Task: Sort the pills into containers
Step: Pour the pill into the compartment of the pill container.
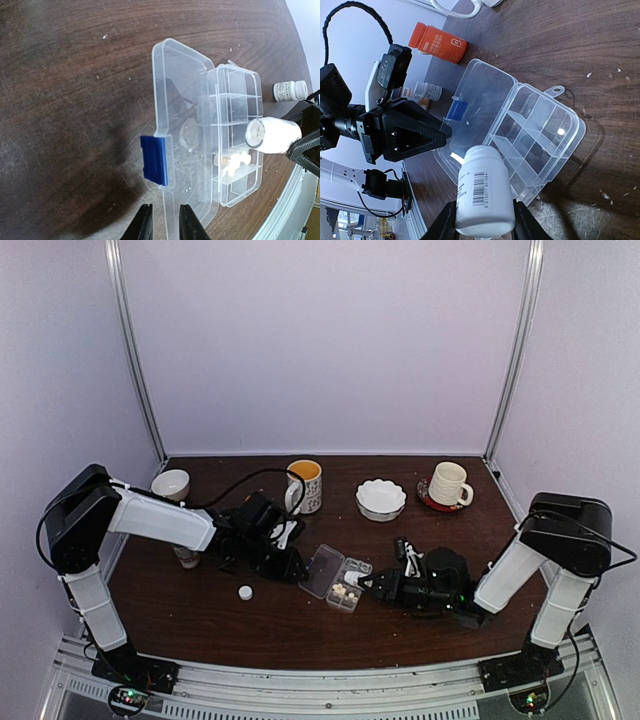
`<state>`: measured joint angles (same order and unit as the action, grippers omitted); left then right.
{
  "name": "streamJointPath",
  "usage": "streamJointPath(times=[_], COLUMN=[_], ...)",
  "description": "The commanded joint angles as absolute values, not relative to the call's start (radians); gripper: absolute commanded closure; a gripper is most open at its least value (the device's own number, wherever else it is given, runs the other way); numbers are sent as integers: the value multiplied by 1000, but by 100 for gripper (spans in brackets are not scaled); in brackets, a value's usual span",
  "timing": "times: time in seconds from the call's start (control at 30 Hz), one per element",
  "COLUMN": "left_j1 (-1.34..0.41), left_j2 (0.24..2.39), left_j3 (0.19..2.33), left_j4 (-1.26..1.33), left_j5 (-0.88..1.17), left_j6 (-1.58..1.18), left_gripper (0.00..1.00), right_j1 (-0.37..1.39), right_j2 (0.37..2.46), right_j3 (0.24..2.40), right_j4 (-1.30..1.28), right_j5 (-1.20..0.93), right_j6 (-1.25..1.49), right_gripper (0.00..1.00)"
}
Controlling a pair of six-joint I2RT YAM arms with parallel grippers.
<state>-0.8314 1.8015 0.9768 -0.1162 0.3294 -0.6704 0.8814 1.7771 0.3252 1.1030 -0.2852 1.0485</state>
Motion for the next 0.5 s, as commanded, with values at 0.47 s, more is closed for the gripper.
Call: streamJointPath(times=[0.47], left_j1=[-836], left_j2=[1795], left_j3=[1003], left_j4=[-115], left_j5=[337], left_j6=[-649], left_gripper=[78], right_j1=[890], right_j2=[1761], right_j3=[316], right_j4=[1127], right_j5=[-273], right_j6=[1050], right_gripper=[100])
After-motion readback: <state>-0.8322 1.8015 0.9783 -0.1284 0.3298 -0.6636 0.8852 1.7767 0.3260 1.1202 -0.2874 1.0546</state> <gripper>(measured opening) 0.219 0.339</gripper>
